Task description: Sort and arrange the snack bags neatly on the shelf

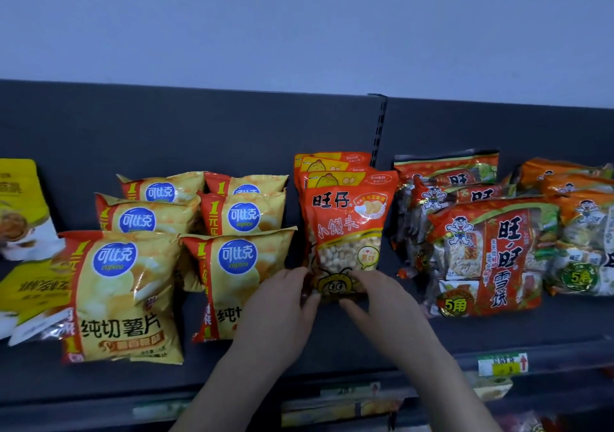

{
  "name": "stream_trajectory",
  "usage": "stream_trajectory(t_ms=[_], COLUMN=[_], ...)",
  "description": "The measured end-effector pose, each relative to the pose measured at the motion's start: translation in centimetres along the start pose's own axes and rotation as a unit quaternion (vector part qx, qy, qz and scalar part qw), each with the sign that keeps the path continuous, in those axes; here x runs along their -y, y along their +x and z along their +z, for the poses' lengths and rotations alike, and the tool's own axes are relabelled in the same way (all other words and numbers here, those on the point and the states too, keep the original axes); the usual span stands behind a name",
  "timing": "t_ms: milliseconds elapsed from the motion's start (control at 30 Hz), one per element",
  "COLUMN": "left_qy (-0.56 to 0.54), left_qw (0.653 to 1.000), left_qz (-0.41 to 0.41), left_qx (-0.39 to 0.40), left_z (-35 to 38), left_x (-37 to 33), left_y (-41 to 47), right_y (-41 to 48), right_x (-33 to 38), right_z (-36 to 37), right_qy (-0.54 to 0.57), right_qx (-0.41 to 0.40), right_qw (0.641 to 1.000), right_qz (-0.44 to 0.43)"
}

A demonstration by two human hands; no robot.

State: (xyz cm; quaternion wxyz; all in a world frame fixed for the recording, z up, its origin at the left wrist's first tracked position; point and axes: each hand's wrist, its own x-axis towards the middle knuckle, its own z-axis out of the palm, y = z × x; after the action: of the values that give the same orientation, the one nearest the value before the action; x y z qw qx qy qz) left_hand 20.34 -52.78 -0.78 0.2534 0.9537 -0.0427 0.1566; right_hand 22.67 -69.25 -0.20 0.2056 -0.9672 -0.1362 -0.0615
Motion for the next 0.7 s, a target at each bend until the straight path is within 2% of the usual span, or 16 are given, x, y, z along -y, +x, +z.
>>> stream_trajectory(t_ms=[167, 433, 700], left_qy=[0.022, 0.037, 0.078], left_qw=[0.998, 0.972, 0.931], left_qz=[-0.024, -0.158, -0.304], left_qx=[-0.059, -0.168, -0.187], left_z=[-4.7, -13.4, -21.9], left_x=[3.1, 12.5, 25.9], left_y=[-3.1, -9.0, -13.9], right_y=[-0.7, 0.6, 2.8], right_x=[5.5, 18.3, 33.3], right_z=[0.0, 4.0, 11.8], right_qy=[0.0, 0.031, 0.072], right_qx=[0.013, 0.061, 0.128], right_qw=[0.996, 0.971, 0.947], right_qz=[-0.09, -0.228, -0.287])
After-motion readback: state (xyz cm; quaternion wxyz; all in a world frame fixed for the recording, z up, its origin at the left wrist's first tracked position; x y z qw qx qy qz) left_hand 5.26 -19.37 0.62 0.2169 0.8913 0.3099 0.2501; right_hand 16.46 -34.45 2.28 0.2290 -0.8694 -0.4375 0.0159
